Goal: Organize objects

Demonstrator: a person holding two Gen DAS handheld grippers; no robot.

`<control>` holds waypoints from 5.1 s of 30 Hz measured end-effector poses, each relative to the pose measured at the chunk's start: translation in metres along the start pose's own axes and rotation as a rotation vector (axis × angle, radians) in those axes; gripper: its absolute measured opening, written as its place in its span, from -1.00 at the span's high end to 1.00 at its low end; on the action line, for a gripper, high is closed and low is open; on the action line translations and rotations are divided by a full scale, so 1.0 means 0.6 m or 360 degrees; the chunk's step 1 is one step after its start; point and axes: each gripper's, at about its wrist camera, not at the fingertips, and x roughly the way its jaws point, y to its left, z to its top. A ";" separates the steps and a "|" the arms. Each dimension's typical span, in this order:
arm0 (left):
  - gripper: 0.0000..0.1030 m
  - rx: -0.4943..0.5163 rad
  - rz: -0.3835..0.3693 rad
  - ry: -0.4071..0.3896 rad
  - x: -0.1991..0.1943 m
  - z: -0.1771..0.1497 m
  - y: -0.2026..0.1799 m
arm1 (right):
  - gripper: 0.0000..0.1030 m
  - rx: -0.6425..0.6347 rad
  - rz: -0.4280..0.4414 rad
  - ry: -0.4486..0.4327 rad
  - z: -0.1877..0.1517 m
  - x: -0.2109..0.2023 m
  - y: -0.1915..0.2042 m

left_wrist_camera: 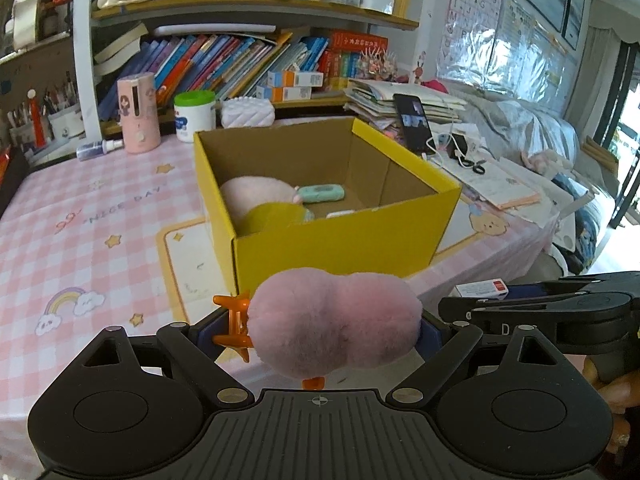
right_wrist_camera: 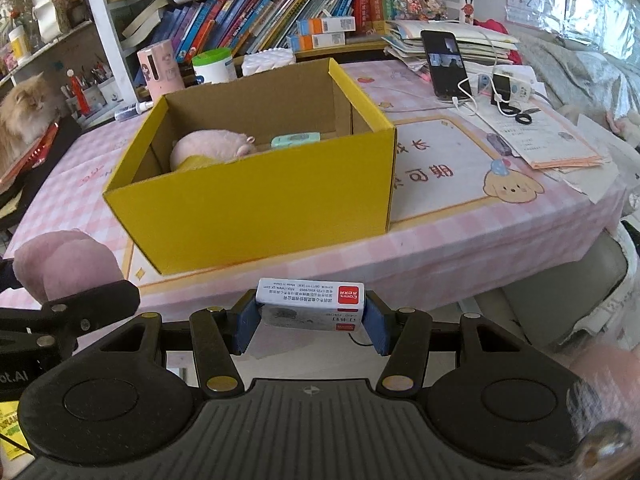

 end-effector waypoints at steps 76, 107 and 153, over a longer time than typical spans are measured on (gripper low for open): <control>-0.86 0.0036 0.0350 -0.0258 0.075 0.112 -0.029 | -0.12 -0.0453 0.0282 -0.0277 0.234 0.091 -0.020; -0.93 -0.0293 0.0771 -0.0048 -0.153 -0.123 0.111 | -0.78 -0.0368 0.0048 -0.0217 -0.070 -0.061 0.208; -0.94 -0.0370 0.0801 0.0030 -0.168 -0.150 0.118 | -1.00 -0.0359 -0.0191 -0.0104 -0.120 -0.070 0.236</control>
